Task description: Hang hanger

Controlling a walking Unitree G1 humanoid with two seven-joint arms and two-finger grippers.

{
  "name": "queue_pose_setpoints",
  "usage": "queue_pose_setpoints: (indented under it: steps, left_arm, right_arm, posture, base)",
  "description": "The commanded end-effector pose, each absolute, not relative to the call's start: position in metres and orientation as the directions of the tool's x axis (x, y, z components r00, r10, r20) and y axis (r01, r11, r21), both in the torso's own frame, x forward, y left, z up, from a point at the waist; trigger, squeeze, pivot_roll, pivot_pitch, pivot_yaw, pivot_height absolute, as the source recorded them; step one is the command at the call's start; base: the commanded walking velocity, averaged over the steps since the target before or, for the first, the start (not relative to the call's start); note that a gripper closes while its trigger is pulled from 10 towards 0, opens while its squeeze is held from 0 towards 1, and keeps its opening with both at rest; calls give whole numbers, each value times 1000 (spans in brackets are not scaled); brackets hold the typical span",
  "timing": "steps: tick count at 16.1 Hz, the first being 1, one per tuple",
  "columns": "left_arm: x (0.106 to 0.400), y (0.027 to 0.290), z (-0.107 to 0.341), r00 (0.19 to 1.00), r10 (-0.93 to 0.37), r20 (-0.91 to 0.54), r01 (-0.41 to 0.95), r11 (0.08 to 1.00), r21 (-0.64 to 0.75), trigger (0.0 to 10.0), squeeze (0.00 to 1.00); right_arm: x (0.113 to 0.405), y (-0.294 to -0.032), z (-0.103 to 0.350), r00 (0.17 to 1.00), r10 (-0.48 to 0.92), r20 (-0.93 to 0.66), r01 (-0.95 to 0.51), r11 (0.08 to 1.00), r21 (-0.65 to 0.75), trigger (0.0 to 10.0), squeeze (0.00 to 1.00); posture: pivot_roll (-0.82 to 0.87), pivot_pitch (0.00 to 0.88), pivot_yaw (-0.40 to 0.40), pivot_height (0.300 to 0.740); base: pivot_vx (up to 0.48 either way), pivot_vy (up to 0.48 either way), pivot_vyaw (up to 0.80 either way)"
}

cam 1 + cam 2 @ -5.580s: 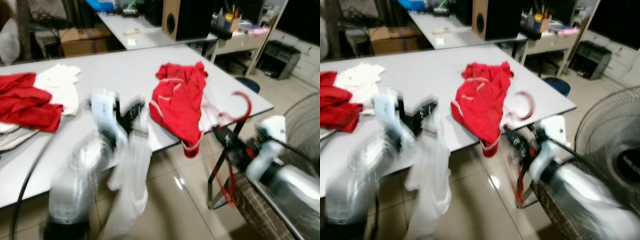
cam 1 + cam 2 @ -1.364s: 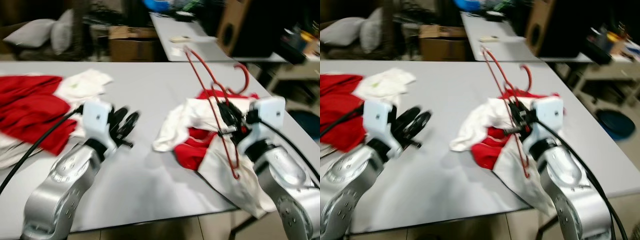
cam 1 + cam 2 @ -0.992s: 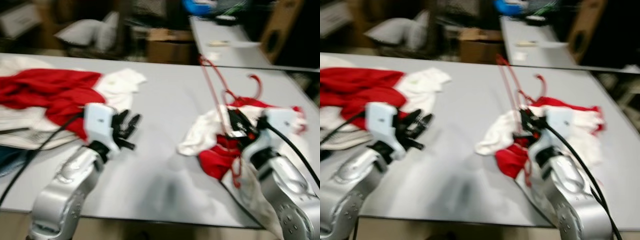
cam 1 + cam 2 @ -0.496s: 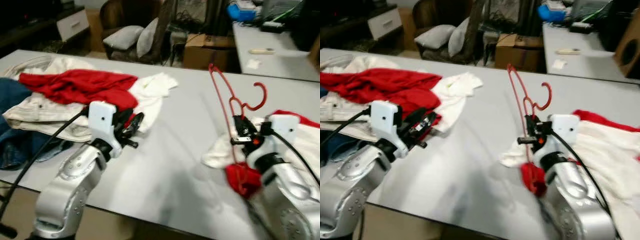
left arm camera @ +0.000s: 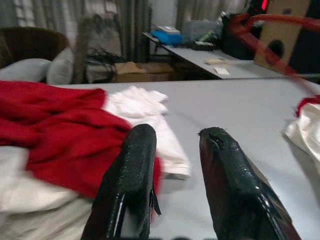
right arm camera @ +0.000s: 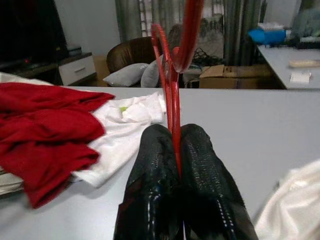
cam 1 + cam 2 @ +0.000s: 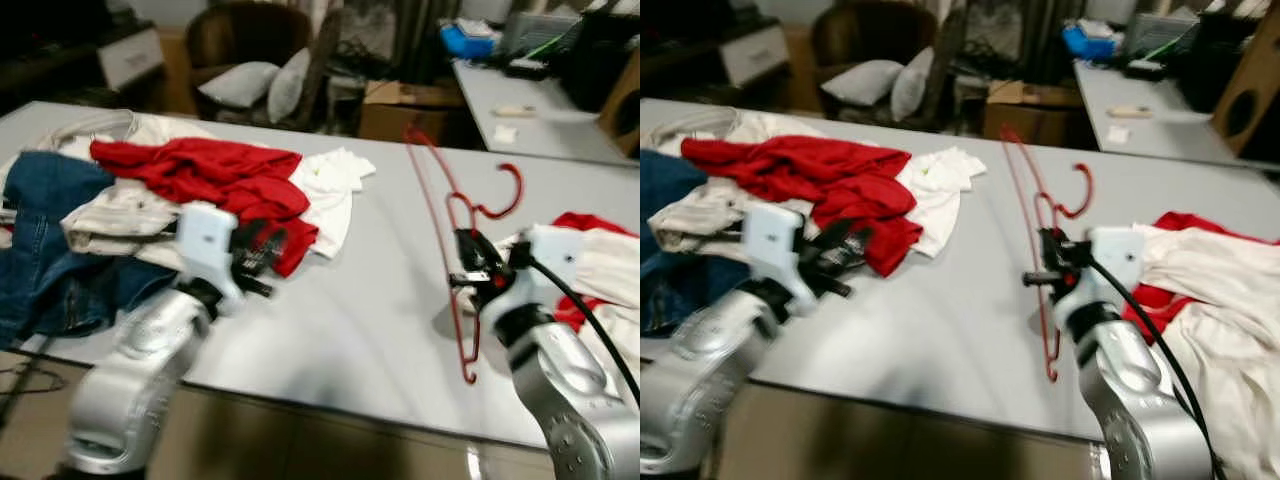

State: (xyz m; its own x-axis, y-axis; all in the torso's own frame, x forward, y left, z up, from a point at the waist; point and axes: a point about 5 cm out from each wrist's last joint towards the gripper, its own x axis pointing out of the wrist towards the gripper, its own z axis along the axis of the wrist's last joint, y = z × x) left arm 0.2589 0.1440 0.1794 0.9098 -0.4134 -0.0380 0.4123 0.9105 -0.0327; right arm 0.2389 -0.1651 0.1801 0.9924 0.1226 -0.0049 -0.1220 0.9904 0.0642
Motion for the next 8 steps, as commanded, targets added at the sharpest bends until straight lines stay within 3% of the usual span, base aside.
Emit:
queue_pose_setpoints:
  steps: [1,4,8]
  left_arm:
    - [260,137,188,901,-434,-2,434,901,-29,10000,0]
    - [259,137,188,903,-429,0,429,903,-20,10000,0]
    - [261,147,187,919,-394,-1,394,919,-8,10000,0]
  right_arm:
    - [241,-172,179,996,86,-22,-85,995,47,10000,0]
    - [242,-170,179,998,70,7,-70,989,129,10000,0]
    - [248,-170,180,998,54,27,-55,998,36,10000,0]
  posture:
    - [27,0,1,740]
    - [41,0,-11,740]
    - [42,0,-18,740]
  base:
    - [0,356,0]
    - [0,359,0]
    - [0,361,0]
